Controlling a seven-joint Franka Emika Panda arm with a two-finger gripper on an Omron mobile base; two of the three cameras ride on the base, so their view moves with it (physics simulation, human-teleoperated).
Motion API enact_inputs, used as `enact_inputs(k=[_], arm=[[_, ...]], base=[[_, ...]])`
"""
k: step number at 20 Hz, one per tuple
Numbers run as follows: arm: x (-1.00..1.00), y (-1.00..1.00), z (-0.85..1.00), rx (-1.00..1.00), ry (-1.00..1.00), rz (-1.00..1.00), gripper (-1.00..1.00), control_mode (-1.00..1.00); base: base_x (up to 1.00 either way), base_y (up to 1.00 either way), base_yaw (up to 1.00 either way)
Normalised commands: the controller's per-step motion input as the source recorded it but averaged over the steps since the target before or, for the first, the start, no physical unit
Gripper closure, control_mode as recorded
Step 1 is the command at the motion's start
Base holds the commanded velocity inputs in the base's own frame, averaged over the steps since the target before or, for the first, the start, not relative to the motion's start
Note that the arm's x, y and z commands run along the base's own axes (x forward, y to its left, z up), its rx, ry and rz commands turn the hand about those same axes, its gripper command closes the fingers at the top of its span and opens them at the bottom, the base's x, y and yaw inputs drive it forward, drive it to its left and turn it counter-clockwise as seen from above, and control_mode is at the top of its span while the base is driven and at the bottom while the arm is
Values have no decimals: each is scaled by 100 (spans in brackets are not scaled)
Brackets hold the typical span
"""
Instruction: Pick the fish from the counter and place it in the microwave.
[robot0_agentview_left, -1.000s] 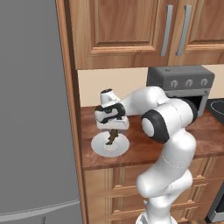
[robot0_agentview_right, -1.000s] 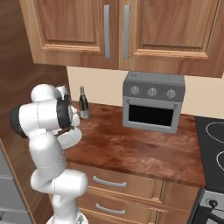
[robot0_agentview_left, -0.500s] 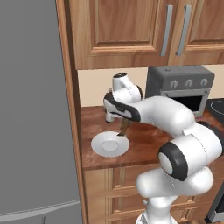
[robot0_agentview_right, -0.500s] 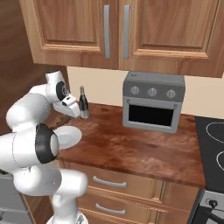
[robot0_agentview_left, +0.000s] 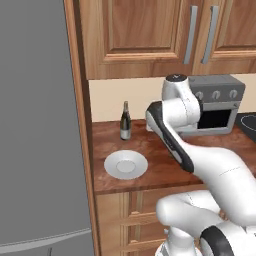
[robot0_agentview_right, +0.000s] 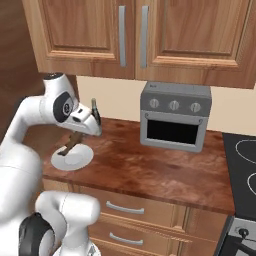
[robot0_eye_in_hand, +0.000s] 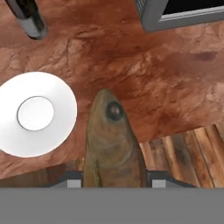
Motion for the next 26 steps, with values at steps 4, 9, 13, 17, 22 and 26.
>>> enact_inputs(k=[4,9,13,17,22,26], arm=[[-100,-40,42,12,-8,20,100,-100],[-90,-32,20,10,0,11,100,-100],[-12,-4,0,0,0,2,100,-100],[-19,0,-2,0,0,0,100,-100],[0,0,0,0,0,0,100,100],[0,0,0,0,0,0,100,100]], base=[[0,0,0],[0,0,0],[0,0,0],[0,0,0],[-100,-11,0],[-100,29,2]])
